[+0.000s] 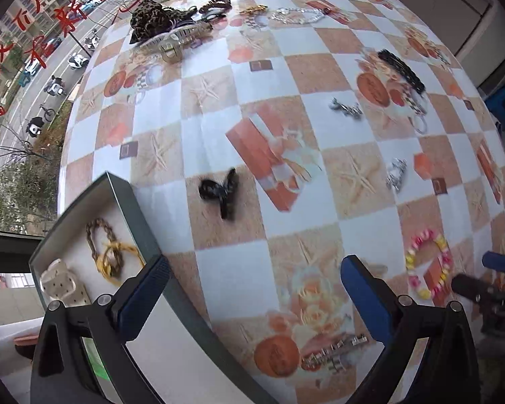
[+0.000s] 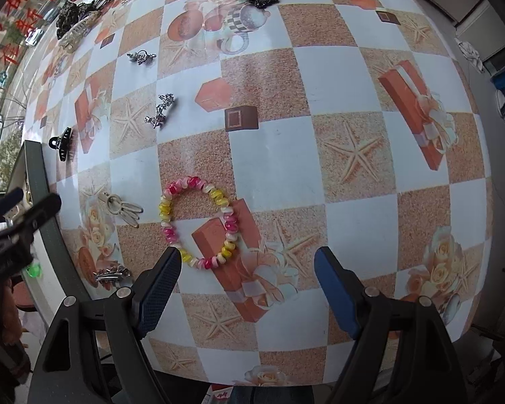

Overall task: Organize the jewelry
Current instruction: 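Move both tools back over the remaining jewelry on the table, then grasp the black claw clip with the left tool while the right tool grasps the beaded bracelet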

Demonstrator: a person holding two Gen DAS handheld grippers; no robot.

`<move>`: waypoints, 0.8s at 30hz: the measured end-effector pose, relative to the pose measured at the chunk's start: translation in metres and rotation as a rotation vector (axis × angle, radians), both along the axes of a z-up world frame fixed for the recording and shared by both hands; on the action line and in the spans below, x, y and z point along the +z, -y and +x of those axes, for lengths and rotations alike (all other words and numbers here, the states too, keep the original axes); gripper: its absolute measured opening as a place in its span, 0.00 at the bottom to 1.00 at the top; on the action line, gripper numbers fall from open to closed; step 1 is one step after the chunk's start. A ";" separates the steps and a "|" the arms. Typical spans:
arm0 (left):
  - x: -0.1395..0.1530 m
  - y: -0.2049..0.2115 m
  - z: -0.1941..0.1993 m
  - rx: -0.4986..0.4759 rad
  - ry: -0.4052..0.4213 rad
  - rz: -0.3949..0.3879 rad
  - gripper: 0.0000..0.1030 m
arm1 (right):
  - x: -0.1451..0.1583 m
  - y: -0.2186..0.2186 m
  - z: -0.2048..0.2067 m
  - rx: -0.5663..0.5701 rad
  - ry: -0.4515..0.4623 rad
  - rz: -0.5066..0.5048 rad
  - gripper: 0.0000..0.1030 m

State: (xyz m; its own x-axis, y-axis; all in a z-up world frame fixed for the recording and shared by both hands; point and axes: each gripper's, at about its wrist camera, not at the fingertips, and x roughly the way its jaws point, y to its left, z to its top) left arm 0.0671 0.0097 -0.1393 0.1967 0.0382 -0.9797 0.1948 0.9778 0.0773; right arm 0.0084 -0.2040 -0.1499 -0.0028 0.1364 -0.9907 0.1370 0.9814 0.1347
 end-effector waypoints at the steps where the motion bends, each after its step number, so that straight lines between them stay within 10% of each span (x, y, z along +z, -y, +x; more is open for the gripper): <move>1: -0.001 0.000 0.005 0.003 0.006 0.005 1.00 | -0.001 -0.002 0.001 0.008 0.004 -0.006 0.81; 24: -0.050 -0.014 0.064 0.046 -0.025 -0.007 0.82 | -0.034 -0.051 0.009 0.190 0.060 -0.167 0.60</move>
State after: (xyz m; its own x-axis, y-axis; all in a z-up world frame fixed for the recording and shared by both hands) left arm 0.1308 0.0238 -0.1898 0.1699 0.0398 -0.9847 0.1510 0.9863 0.0659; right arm 0.0177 -0.1530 -0.1842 0.0467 -0.0261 -0.9986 -0.0557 0.9980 -0.0287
